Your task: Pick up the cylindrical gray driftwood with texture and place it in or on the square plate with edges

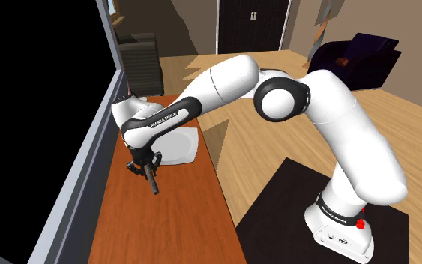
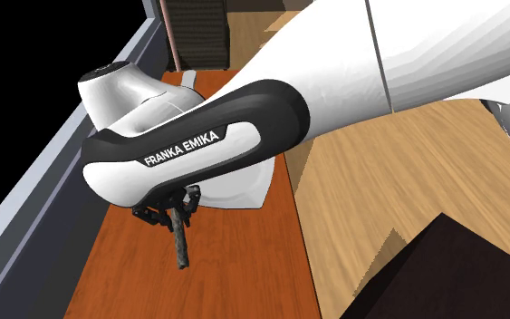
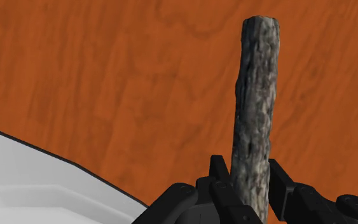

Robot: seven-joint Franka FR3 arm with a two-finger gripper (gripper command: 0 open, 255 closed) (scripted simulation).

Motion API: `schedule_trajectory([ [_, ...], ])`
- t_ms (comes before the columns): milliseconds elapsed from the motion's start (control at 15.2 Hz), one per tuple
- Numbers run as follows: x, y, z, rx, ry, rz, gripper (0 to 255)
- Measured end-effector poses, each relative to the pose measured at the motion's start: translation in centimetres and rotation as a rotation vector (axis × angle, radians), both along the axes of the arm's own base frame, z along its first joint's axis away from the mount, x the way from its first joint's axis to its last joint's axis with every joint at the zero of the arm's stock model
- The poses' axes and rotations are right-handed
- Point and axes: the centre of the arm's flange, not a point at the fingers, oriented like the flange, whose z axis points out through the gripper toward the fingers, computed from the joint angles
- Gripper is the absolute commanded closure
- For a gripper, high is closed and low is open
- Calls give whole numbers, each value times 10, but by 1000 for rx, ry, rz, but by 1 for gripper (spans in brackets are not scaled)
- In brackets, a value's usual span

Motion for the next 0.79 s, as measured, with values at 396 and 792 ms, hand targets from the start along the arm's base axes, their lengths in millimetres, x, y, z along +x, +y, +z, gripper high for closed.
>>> schedule_trajectory([
  [396,0,1,24,-1,1,0,255],
  [792,0,0,57,-1,1,0,255],
])
